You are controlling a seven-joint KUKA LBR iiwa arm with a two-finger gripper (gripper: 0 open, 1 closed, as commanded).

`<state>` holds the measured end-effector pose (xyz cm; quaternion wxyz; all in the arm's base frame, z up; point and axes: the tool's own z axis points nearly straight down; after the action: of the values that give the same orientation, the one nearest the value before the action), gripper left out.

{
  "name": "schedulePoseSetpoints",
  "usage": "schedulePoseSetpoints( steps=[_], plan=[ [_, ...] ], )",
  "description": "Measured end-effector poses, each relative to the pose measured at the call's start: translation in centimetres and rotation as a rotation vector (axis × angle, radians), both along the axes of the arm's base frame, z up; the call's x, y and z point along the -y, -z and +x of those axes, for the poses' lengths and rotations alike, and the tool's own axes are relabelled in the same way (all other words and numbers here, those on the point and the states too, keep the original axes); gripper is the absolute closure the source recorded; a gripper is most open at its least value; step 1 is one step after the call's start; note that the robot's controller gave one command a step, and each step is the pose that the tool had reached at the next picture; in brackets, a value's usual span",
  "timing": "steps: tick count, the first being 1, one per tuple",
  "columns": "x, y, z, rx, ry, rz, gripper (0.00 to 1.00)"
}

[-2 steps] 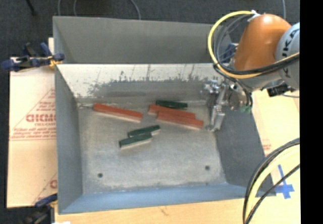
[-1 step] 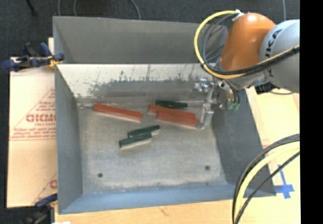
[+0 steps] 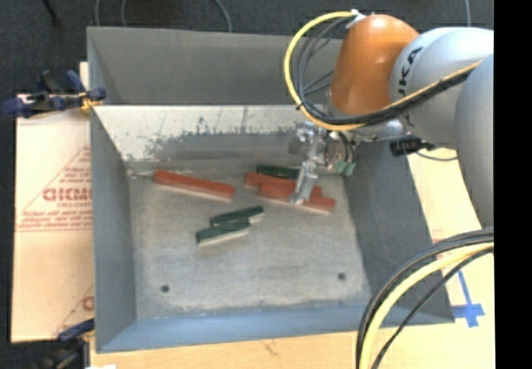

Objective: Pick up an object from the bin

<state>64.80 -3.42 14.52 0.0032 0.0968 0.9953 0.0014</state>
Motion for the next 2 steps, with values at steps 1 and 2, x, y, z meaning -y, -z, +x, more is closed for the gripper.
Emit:
schedulePoseSetpoints(
  steps=[1,2],
  plan=[
    [-0.3,7.7,0.0,-0.019,0.041,-0.001,0.00],
    [-1.9,7.0,0.3,0.002,0.143,-0.009,1.00]
  ],
)
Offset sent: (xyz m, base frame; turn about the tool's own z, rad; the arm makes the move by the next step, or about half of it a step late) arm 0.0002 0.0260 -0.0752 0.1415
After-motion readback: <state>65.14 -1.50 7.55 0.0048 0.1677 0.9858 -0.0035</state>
